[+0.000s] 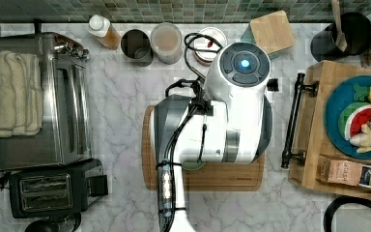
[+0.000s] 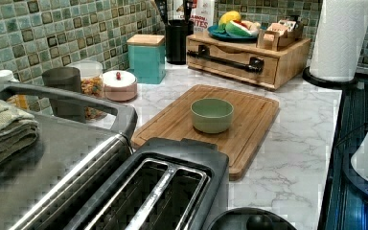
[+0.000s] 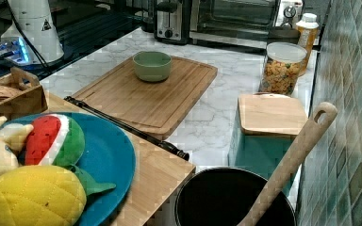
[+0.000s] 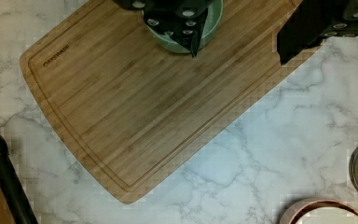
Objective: Open the drawer.
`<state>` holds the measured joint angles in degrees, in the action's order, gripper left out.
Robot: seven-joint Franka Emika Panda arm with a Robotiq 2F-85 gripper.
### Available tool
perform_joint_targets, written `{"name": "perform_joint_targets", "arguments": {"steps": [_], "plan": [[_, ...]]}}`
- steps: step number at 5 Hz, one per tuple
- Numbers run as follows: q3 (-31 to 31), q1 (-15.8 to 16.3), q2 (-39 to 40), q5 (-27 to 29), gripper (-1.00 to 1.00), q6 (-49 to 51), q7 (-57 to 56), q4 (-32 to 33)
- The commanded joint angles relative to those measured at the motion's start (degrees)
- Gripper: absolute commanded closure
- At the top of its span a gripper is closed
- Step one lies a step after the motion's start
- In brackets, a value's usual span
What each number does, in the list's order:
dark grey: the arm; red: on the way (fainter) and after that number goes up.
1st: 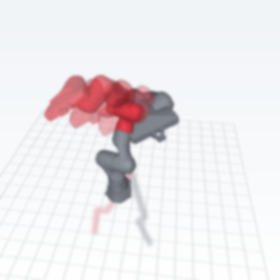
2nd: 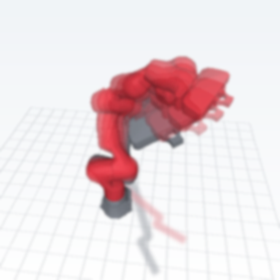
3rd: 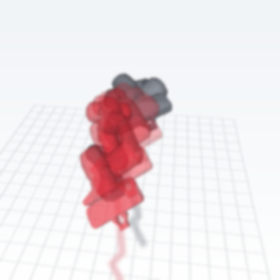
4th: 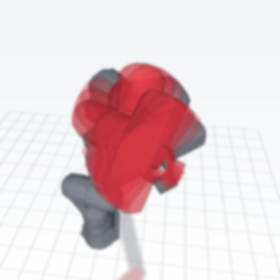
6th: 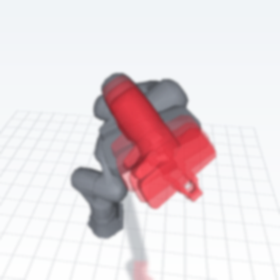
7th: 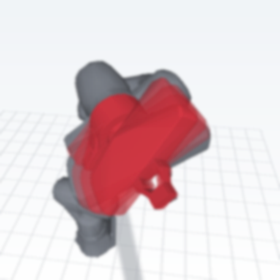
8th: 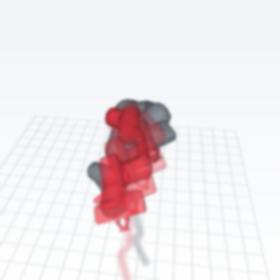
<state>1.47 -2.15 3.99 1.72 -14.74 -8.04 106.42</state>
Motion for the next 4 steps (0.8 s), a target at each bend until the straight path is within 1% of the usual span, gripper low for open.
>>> {"name": "perform_joint_targets", "arguments": {"steps": [1,2,3,4], "plan": [[0.0,0.0,0.0,0.3,-1.0,-0.6,0.0,0.5],[0.4,-0.7,-1.3,0.2,-1.0,-3.2,-3.4,3.3],[1.3,-2.3,-1.9,-2.6,-1.0,-5.8,-10.8,6.0],[3.2,-3.6,-2.3,-3.4,-1.0,-10.7,-19.4,9.2]]}}
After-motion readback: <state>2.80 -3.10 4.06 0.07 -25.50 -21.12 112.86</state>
